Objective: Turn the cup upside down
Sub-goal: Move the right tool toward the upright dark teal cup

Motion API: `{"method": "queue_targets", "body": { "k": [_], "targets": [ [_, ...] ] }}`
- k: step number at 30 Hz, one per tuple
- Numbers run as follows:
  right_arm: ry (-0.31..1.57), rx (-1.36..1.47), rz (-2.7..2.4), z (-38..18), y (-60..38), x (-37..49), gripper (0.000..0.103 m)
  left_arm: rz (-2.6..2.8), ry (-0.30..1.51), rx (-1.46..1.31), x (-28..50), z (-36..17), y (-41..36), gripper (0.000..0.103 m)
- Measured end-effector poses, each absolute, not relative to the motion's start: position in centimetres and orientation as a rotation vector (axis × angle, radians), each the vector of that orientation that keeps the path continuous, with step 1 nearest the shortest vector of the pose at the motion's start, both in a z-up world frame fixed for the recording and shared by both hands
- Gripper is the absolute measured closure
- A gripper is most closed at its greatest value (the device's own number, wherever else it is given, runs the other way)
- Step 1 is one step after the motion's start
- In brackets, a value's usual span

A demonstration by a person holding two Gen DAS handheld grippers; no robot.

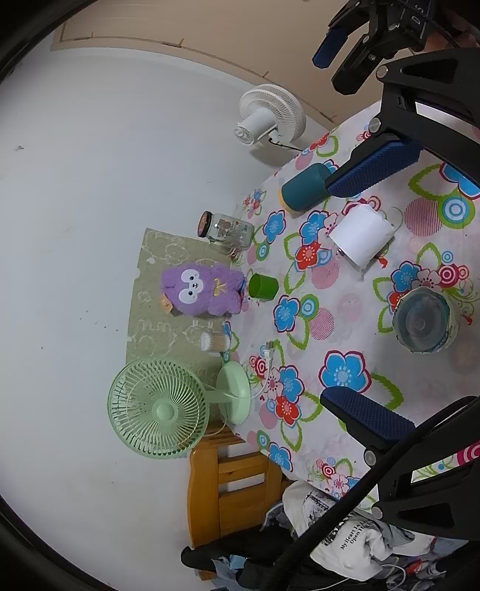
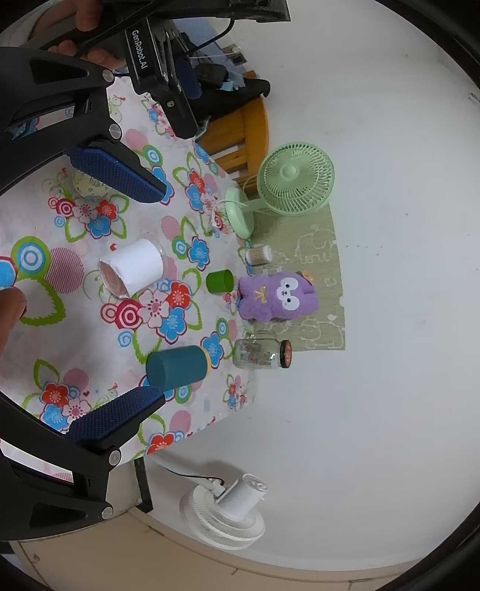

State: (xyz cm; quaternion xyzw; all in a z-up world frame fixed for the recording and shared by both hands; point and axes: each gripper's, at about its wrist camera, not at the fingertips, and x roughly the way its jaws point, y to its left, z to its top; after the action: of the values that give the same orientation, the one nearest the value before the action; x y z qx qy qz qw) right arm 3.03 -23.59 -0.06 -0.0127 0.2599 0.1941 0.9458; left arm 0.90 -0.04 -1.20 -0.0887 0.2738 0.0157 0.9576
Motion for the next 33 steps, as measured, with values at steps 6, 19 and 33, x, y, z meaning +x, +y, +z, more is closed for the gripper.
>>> {"method": "queue_targets", "body": {
  "k": [6,19,33],
  "targets": [
    [0.572,-0.007,0.391,-0.8,-23.9,4.7,0.002,0.001,0.605,-0.134,2.2,-1.8,-0.6,0.0],
    [0.737,-0.047,0.303,-4.6,-24.6,12.6,0.002,-0.098,0.733,-0.002,8.3,-3.7,-2.3,0.0],
    [0.937,-0.074,0.3,-9.4,-24.3,22.6,0.002,-0.208,0.889,0.165,16.6,-6.2,-5.9,0.0]
  ]
}}
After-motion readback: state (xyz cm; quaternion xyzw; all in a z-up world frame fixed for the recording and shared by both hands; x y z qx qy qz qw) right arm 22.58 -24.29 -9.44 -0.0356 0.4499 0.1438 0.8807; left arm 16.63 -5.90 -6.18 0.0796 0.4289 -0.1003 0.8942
